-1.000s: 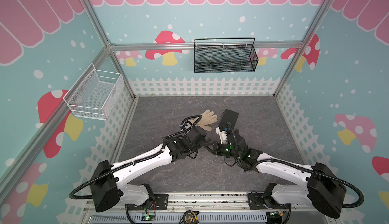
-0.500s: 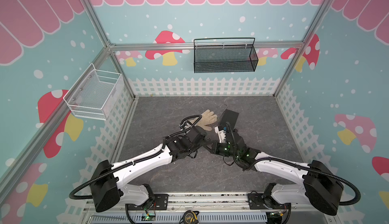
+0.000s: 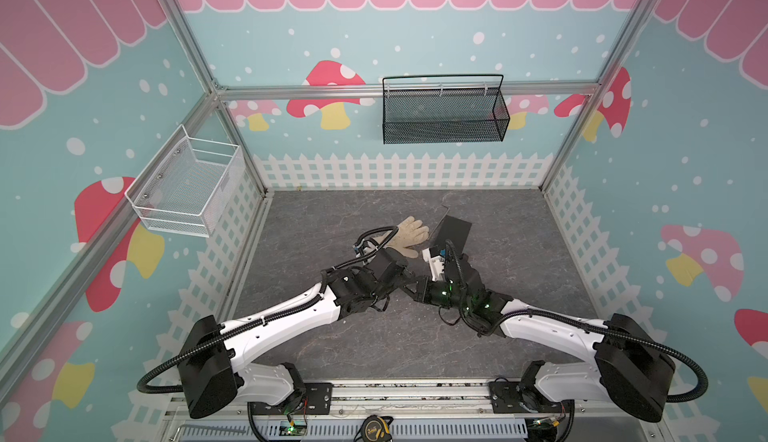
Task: Unlock with the key
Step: 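Bring the key in the right gripper to the padlock's keyhole under the left gripper, then push the silver key into the brass padlock's keyhole with the right gripper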
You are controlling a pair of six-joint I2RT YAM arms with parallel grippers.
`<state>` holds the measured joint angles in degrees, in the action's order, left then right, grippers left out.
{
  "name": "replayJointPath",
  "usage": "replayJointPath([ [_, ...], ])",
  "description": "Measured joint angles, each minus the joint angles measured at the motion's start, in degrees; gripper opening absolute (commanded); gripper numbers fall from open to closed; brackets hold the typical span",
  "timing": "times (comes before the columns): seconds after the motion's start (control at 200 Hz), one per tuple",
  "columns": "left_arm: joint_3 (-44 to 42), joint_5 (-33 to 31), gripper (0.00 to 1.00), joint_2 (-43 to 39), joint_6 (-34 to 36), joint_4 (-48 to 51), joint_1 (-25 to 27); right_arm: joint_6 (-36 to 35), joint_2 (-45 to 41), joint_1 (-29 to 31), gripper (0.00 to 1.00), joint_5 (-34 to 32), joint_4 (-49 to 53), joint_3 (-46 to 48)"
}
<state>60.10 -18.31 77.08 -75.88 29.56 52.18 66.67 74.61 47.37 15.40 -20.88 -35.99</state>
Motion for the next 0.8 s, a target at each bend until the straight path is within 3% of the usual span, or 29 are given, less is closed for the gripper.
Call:
replayJointPath([
  [0.36,-0.02,0.28,0.00,-0.59,0.31,-0.24,0.02,0.07,0.46,-0.02,0.00,0.92,-0.55,-1.03],
  [0.8,4.37,0.66,0.00,-0.37,8.52,4.81,1.16,-2.67,-0.20,-1.64,0.00,4.26,2.75,-3.93],
])
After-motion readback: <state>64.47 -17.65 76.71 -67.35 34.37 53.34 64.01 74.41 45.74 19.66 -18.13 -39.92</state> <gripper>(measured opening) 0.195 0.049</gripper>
